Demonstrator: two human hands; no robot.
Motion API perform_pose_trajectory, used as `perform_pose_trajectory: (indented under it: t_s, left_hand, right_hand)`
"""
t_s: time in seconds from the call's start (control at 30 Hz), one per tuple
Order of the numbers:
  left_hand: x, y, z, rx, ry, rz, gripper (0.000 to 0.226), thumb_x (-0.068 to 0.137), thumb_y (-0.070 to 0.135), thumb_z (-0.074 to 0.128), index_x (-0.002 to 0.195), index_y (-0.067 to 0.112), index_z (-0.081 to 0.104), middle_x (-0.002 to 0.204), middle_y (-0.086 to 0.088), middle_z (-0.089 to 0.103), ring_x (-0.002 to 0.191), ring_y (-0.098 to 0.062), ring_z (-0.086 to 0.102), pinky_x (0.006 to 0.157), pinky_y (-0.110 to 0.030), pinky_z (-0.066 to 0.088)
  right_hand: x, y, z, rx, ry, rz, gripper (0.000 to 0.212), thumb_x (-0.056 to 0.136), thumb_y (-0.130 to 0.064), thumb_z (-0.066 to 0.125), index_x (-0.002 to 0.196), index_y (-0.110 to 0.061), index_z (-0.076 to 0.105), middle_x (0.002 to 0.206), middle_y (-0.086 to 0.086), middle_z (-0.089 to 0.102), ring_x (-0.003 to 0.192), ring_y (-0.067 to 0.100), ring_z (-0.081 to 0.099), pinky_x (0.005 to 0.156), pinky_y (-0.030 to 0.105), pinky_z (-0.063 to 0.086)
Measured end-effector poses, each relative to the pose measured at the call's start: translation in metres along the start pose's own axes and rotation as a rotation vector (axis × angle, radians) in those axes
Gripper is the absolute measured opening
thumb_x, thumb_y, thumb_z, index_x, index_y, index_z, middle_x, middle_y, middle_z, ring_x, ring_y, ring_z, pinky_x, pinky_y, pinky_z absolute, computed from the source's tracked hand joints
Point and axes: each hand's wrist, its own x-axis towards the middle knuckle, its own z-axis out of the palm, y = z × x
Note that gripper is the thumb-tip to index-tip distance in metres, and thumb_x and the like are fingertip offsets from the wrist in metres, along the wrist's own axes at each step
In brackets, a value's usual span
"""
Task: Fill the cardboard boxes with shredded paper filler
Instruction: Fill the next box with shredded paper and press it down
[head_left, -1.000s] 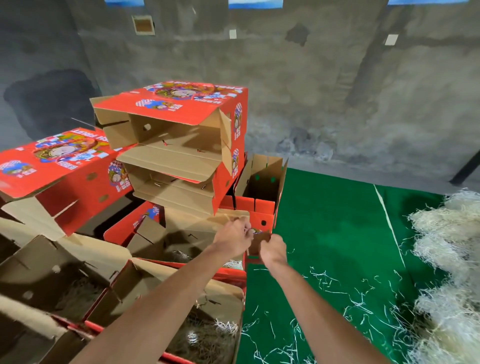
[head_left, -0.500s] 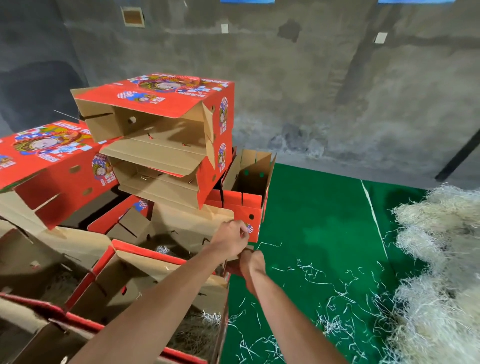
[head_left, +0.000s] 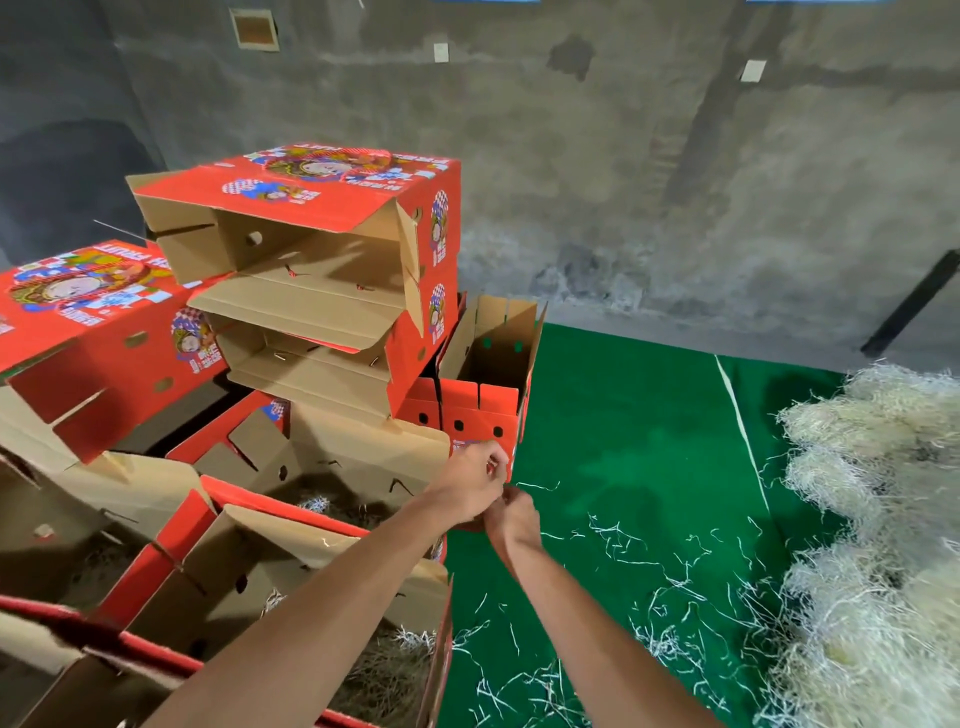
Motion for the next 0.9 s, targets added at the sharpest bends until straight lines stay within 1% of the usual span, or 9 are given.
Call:
perform_pose_trajectory:
  t_s: [0.07,0.17,0.37,0.5,0.6,0.67,0.77,0.83,0.9]
  left_hand:
    - [0.008,0.007,-0.004,0.002,0.07,0.033,0.022,0.097,0.011,0.059,0.118,0.015,0.063,0.121,0.0,0.064,0.111,-0.013,0.061,0.101,-0.032,0.049]
    - [0.027,0.018,-0.014,-0.01,0.129,0.054,0.029,0.096,0.003,0.054,0.123,0.013,0.06,0.127,-0.004,0.058,0.117,-0.019,0.058,0.103,-0.038,0.048]
    - [0.073,0.024,-0.026,0.139,0.138,0.172,0.035,0.092,-0.002,0.049,0.125,0.01,0.057,0.132,-0.008,0.05,0.12,-0.028,0.053,0.102,-0.043,0.042]
    - [0.106,0.018,-0.028,0.317,0.171,0.201,0.048,0.091,-0.002,0.049,0.137,0.014,0.049,0.141,-0.002,0.044,0.133,-0.024,0.039,0.108,-0.041,0.038]
    - [0.128,0.012,-0.026,0.548,0.168,0.106,0.071,0.086,-0.003,0.056,0.15,0.016,0.032,0.148,-0.004,0.042,0.14,-0.024,0.034,0.117,-0.04,0.024]
    - [0.138,0.008,-0.025,0.598,0.108,0.01,0.074,0.083,-0.004,0.059,0.149,0.018,0.034,0.144,-0.005,0.05,0.136,-0.026,0.042,0.116,-0.04,0.025]
    - [0.145,0.003,-0.021,0.603,0.013,0.028,0.049,0.086,-0.001,0.055,0.129,0.022,0.056,0.128,-0.001,0.064,0.121,-0.025,0.056,0.104,-0.037,0.037]
    - [0.141,0.008,-0.013,0.554,-0.023,0.065,0.045,0.086,0.0,0.053,0.125,0.021,0.059,0.126,-0.001,0.063,0.119,-0.026,0.056,0.101,-0.037,0.041]
    - [0.131,0.022,-0.001,0.541,-0.055,0.131,0.042,0.085,0.001,0.051,0.122,0.02,0.058,0.122,-0.002,0.064,0.116,-0.026,0.057,0.094,-0.037,0.046]
  right_hand:
    - [0.009,-0.013,-0.016,-0.023,0.065,-0.116,0.029,0.101,-0.034,0.049,0.114,-0.013,0.064,0.105,0.012,0.071,0.089,0.027,0.067,0.078,0.035,0.055]
    - [0.025,-0.036,-0.035,-0.074,0.112,-0.225,0.019,0.1,-0.025,0.049,0.114,-0.023,0.062,0.104,0.008,0.071,0.089,0.027,0.065,0.08,0.035,0.054]
    - [0.062,-0.073,-0.054,-0.123,0.096,-0.28,0.029,0.099,-0.03,0.048,0.125,-0.034,0.06,0.113,0.006,0.07,0.101,0.031,0.067,0.088,0.043,0.056]
    - [0.088,-0.09,-0.053,-0.232,0.11,-0.349,0.038,0.099,-0.031,0.045,0.135,-0.041,0.053,0.129,0.004,0.058,0.114,0.032,0.062,0.093,0.043,0.053]
    - [0.107,-0.095,-0.049,-0.315,0.069,-0.345,0.054,0.099,-0.02,0.043,0.149,-0.038,0.04,0.151,0.001,0.043,0.128,0.031,0.054,0.101,0.044,0.048]
    - [0.116,-0.094,-0.048,-0.358,0.072,-0.332,0.059,0.1,-0.017,0.041,0.156,-0.03,0.029,0.16,0.0,0.034,0.135,0.03,0.049,0.104,0.045,0.047]
    - [0.124,-0.087,-0.055,-0.336,0.152,-0.303,0.051,0.105,-0.025,0.033,0.156,-0.022,0.03,0.151,0.007,0.048,0.127,0.033,0.056,0.097,0.042,0.049]
    - [0.123,-0.079,-0.071,-0.318,0.192,-0.305,0.044,0.106,-0.028,0.033,0.15,-0.026,0.039,0.133,0.01,0.063,0.115,0.035,0.062,0.087,0.038,0.05]
    - [0.117,-0.068,-0.092,-0.326,0.228,-0.303,0.034,0.105,-0.026,0.037,0.133,-0.023,0.055,0.118,0.012,0.069,0.107,0.036,0.065,0.082,0.037,0.051]
